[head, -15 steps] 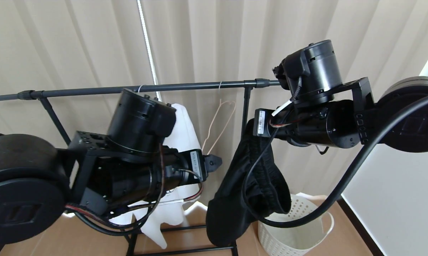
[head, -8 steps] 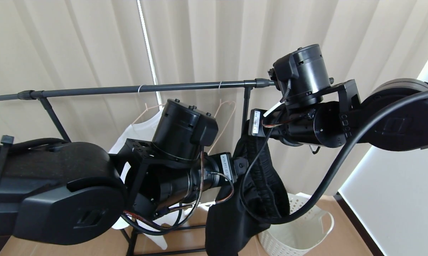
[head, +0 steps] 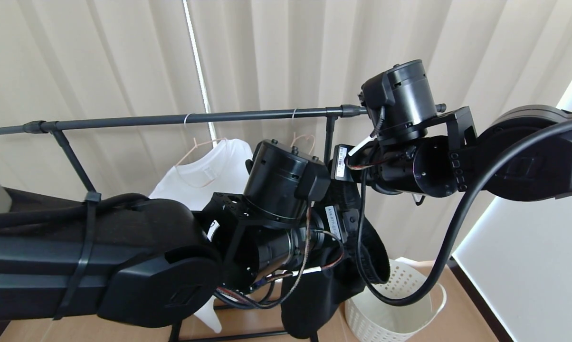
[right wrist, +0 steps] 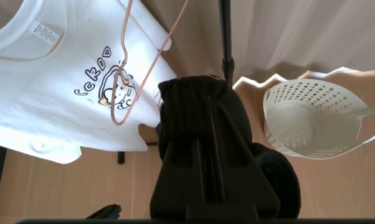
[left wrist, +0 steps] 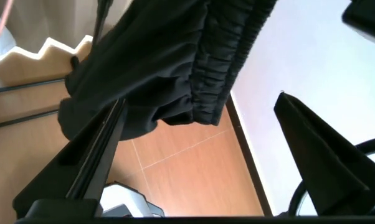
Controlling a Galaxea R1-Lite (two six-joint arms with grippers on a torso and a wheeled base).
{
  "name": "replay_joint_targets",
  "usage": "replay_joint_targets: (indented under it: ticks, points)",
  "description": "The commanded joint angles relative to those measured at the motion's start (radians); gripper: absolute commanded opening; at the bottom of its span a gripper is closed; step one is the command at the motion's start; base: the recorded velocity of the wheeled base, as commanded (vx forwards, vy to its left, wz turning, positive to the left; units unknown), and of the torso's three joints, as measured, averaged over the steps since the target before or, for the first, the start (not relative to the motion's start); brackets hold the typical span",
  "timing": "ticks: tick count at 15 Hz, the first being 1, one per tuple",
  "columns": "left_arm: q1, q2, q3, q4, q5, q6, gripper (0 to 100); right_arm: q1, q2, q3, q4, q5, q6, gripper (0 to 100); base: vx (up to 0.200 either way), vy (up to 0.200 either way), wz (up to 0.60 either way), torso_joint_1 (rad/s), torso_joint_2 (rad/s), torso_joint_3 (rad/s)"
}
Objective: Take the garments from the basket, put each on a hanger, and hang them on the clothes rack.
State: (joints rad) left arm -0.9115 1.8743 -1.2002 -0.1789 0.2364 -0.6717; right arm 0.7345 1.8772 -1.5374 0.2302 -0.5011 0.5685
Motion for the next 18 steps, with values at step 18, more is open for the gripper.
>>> replay_joint_targets:
  ticks: [18]
  points:
    - [0.046, 0.121, 0.105, -0.02, 0.299, 0.103, 100, -0.006, -0.064, 0.003, 0.001, -0.036, 0.001, 0, 0.0, 0.0, 0.0, 0.0, 0.0, 0.0]
